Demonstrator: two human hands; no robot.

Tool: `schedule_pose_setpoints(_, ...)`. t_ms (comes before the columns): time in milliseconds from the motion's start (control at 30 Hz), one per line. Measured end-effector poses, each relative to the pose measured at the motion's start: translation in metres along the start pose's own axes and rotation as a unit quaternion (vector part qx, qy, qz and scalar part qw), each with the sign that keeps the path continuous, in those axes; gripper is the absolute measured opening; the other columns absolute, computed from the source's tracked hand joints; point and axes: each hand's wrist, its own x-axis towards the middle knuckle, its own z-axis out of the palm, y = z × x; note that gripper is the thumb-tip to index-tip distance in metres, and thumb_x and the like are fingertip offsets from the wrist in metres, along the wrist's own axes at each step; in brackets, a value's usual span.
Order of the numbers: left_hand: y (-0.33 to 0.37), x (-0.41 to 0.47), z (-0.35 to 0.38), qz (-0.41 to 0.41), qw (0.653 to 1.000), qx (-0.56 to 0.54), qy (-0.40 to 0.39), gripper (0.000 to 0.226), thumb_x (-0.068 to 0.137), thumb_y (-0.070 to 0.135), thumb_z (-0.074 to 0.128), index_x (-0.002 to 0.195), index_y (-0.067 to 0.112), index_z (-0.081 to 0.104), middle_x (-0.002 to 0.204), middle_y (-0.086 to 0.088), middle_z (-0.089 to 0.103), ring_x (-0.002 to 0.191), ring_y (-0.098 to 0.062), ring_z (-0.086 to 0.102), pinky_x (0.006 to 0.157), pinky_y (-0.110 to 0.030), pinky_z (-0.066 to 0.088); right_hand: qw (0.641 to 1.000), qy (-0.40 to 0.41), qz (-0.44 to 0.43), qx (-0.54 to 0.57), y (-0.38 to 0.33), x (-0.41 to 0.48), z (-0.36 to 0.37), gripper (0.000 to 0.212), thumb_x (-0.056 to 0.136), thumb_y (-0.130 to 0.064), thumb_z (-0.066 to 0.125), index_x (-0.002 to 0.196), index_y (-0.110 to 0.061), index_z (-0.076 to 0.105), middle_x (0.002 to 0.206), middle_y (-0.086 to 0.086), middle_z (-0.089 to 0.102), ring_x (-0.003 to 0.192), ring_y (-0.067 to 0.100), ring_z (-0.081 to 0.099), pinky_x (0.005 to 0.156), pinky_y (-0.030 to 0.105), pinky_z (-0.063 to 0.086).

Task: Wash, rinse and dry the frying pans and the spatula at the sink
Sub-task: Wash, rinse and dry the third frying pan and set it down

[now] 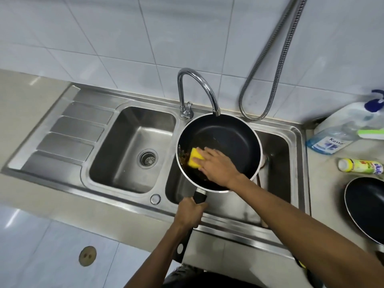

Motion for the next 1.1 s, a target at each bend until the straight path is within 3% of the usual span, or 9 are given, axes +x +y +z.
schedule_pose_setpoints(167,-0.003,0.000,-0.018,0.000,1.000,0.007,-0.016,0.032,0.081,0.021,0.069,0.056,0.009,0.054,0.053,-0.010,0.045,0.044,-0.022,0.043,0.043,-0.028,0.039,0.992,0.001,0.123,0.003,0.039,0.017,-0.017,0.044,0.103,-0.032,0.049,0.147,-0.030,0.046,0.166,0.006,0.025,0.148,0.032,0.030,0.120,0.045,0.028)
schedule_pose_setpoints(367,0.001,0.006,-0.028,0.014,0.999,0.035,0.003,0.045,0.083,0.015,0.065,0.043,0.016,0.045,0.045,-0.007,0.045,0.038,-0.020,0.043,0.043,-0.024,0.038,0.998,-0.018,0.066,0.017,0.019,-0.043,0.004,0.043,0.086,-0.016,0.072,0.128,-0.023,0.067,0.150,0.012,0.052,0.128,0.042,0.057,0.104,0.050,0.049)
schedule_pose_setpoints(467,0.004,0.009,-0.024,0.012,0.999,0.045,0.007,0.039,0.082,0.016,0.067,0.050,0.011,0.045,0.048,-0.006,0.043,0.040,-0.020,0.042,0.043,-0.026,0.036,0.998,-0.025,0.048,0.029,-0.004,-0.018,0.006,0.044,0.099,-0.024,0.057,0.143,-0.027,0.054,0.162,0.007,0.035,0.143,0.035,0.041,0.116,0.047,0.035)
schedule_pose_setpoints(600,0.002,0.009,-0.022,0.000,0.999,0.034,-0.026,0.027,0.084,0.021,0.069,0.065,0.006,0.060,0.055,-0.009,0.050,0.047,-0.021,0.049,0.046,-0.030,0.041,0.991,-0.035,0.118,0.050,0.014,0.023,-0.001,0.049,0.107,-0.030,0.040,0.155,-0.029,0.033,0.169,0.005,0.014,0.154,0.031,0.019,0.123,0.047,0.021)
schedule_pose_setpoints(767,-0.002,0.014,-0.027,-0.004,0.999,0.033,-0.035,0.023,0.084,0.021,0.068,0.066,0.009,0.060,0.057,-0.008,0.050,0.051,-0.020,0.049,0.049,-0.031,0.042,0.985,-0.043,0.166,0.025,0.061,-0.001,0.003,0.050,0.104,-0.028,0.042,0.154,-0.030,0.034,0.168,0.004,0.018,0.153,0.031,0.023,0.121,0.047,0.025)
schedule_pose_setpoints(900,-0.002,0.017,-0.026,0.003,0.999,0.046,-0.020,0.029,0.083,0.019,0.068,0.058,0.012,0.054,0.054,-0.006,0.049,0.049,-0.018,0.048,0.046,-0.027,0.039,0.991,-0.012,0.115,0.065,0.031,-0.047,0.017,0.050,0.095,-0.017,0.058,0.145,-0.026,0.052,0.161,0.006,0.037,0.145,0.036,0.039,0.114,0.051,0.037)
schedule_pose_setpoints(1100,0.003,0.010,-0.014,0.019,0.997,0.079,-0.008,0.031,0.085,0.019,0.069,0.059,0.013,0.053,0.049,0.002,0.050,0.042,-0.011,0.046,0.042,-0.022,0.037,0.990,-0.015,0.108,0.086,-0.001,0.012,0.006,0.050,0.103,-0.021,0.047,0.152,-0.030,0.040,0.167,0.000,0.022,0.154,0.026,0.020,0.123,0.045,0.023)
